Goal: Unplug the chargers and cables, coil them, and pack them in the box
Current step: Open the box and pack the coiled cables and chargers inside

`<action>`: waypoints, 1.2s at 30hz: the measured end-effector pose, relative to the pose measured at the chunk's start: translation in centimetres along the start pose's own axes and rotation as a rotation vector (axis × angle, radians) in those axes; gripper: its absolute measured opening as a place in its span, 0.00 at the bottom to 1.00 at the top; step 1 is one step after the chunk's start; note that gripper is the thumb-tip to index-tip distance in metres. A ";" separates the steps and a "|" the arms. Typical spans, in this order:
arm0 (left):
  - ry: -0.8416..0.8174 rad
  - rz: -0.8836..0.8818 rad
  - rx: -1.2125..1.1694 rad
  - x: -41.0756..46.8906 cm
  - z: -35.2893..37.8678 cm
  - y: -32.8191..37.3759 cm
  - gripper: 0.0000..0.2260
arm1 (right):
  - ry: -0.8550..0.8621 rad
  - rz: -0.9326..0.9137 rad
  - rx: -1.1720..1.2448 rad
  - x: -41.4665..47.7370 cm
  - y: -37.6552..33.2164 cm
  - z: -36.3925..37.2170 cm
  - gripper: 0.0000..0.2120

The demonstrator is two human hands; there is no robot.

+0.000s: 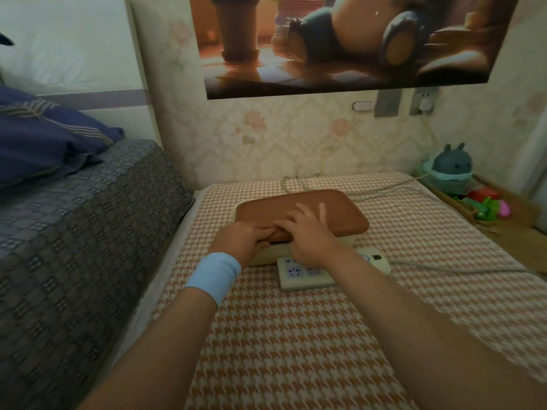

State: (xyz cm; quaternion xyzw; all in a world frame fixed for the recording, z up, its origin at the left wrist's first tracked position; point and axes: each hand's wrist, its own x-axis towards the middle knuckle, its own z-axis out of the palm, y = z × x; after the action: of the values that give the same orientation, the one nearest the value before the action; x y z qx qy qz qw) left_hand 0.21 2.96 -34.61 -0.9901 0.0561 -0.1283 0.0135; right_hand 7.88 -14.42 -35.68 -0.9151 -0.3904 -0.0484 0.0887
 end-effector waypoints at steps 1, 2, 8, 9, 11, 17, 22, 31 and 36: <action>-0.009 -0.004 0.037 0.1 0.3 -0.1 0.18 | -0.037 0.035 0.098 0.1 0.3 -0.5 0.29; -0.021 -0.011 0.058 0.1 0.5 -0.1 0.19 | -0.052 0.072 0.171 0.0 0.8 -0.9 0.28; 0.018 -0.281 -0.240 -0.2 1.3 0.2 0.24 | 0.057 0.477 0.133 -1.6 5.9 -1.3 0.26; 0.030 -0.384 -0.346 -0.1 1.5 0.3 0.25 | 0.034 0.519 0.138 -1.8 6.5 -1.2 0.27; -0.019 -0.533 -0.430 0.2 2.1 0.4 0.28 | 0.002 0.567 0.215 -2.1 7.1 -1.0 0.29; 0.008 -0.750 -0.648 1.5 3.2 0.9 0.29 | 0.061 0.672 0.489 -1.4 7.6 -1.0 0.36; 0.160 -0.773 -0.825 2.1 2.9 0.1 0.28 | 0.260 0.751 0.778 -1.2 7.4 -1.0 0.27; 0.211 -0.786 -0.711 0.0 1.7 -2.7 0.24 | 0.319 0.690 0.924 -0.5 4.6 -0.7 0.25; 0.195 -0.844 -0.648 -3.3 -1.1 -4.9 0.24 | 0.222 0.580 0.911 -0.3 0.6 -1.7 0.28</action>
State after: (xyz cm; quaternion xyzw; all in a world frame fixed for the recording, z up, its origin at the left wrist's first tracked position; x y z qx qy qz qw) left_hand -2.76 8.17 -34.17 -0.8636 -0.3088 -0.1900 -0.3504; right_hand 8.14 -15.37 -34.17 -0.8436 -0.0922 0.0556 0.5261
